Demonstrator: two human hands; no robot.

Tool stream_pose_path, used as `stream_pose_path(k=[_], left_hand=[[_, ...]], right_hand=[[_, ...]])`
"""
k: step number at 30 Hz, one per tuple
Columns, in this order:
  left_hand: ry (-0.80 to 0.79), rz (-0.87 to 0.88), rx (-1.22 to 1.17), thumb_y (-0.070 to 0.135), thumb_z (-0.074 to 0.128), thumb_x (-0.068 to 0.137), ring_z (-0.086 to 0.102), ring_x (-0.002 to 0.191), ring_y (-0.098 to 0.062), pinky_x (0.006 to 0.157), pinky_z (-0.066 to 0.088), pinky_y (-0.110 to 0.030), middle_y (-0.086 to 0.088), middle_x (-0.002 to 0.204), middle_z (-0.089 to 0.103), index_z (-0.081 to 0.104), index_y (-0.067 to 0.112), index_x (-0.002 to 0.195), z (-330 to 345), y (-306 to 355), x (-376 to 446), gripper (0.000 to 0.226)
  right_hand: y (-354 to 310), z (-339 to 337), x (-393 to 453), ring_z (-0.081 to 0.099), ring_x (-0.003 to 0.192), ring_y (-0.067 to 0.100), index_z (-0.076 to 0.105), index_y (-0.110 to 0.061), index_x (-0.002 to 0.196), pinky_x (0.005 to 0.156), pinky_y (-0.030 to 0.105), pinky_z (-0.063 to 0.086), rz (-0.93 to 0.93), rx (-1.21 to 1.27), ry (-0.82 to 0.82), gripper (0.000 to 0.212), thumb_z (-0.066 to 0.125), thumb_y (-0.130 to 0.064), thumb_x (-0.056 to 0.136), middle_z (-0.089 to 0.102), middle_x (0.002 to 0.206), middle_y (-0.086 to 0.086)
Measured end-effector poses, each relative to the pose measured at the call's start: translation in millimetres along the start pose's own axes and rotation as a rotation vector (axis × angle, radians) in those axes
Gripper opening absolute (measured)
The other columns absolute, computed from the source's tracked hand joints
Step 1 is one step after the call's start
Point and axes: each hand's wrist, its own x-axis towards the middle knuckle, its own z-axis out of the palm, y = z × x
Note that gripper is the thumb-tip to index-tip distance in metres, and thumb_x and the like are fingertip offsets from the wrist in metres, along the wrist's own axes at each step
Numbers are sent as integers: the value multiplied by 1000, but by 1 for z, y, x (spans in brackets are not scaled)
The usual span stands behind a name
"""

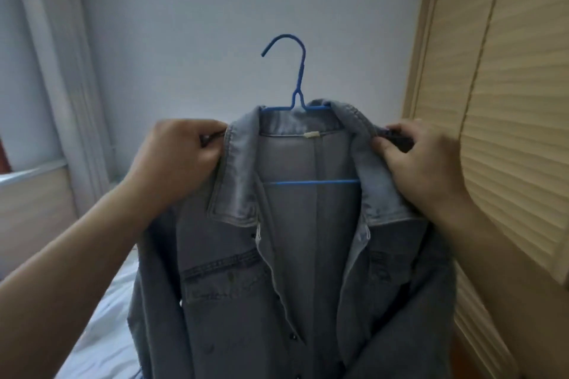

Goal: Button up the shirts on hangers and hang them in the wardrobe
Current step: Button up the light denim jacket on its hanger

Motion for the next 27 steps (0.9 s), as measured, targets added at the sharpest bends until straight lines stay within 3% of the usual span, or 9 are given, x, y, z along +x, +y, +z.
stream_pose_path(k=[3,6,9,12,15,18,23,25,27], left_hand=[[-194,-116,6,29,68,93,57,72,-8,64,41,-15,-6,76,71,81,25,100,-2,-4,41,16],[-347,-222,-3,35,69,93,63,83,-16,65,42,-26,-2,82,74,82,27,102,36,-36,57,17],[-546,-303,34,29,68,93,67,89,-22,71,47,-30,-11,97,77,82,20,100,120,-90,49,18],[-574,-409,91,32,62,95,67,105,-34,87,51,-37,-16,110,74,79,19,107,245,-157,15,25],[-658,-505,133,35,53,96,57,120,-42,100,47,-47,-22,133,58,63,21,133,384,-216,-74,41],[-898,-581,5,43,50,93,48,130,-43,109,40,-47,-23,137,53,57,16,137,475,-244,-231,52],[-1405,-501,9,57,51,97,17,150,-38,119,27,-49,-9,163,16,29,34,156,476,-255,-475,68],[-1456,-366,80,61,43,100,-4,156,-34,123,17,-50,-6,169,-7,6,40,161,472,-267,-515,75],[-1442,-271,132,61,40,99,-3,155,-34,120,18,-52,-6,169,-6,3,42,161,474,-273,-521,74]], right_hand=[[-1,7,35,65,106,33,75,-24,106,96,54,48,107,-56,-170,32,69,-49,87,74,106,7],[26,51,43,65,107,33,70,-27,85,94,48,50,226,-63,-428,23,70,-50,87,74,106,7],[76,132,16,66,92,31,64,-21,73,81,41,53,367,-73,-679,29,73,-45,86,72,91,8],[151,239,-41,65,100,32,68,-19,94,88,43,52,501,-182,-762,37,66,-55,87,72,104,8],[224,324,-159,57,121,38,55,-23,136,99,45,48,623,-332,-887,59,52,-59,90,60,135,14],[253,357,-312,54,127,35,42,-18,152,102,43,49,733,-283,-1243,70,53,-54,93,47,152,15],[226,335,-510,20,153,26,29,-15,159,122,34,19,847,-252,-1643,65,57,-32,103,16,168,7],[221,334,-544,8,155,26,22,-21,161,124,37,13,757,-305,-1655,70,56,-36,102,6,170,4],[220,343,-550,6,154,29,16,-26,162,124,43,16,714,-384,-1600,74,55,-41,101,4,169,3]])
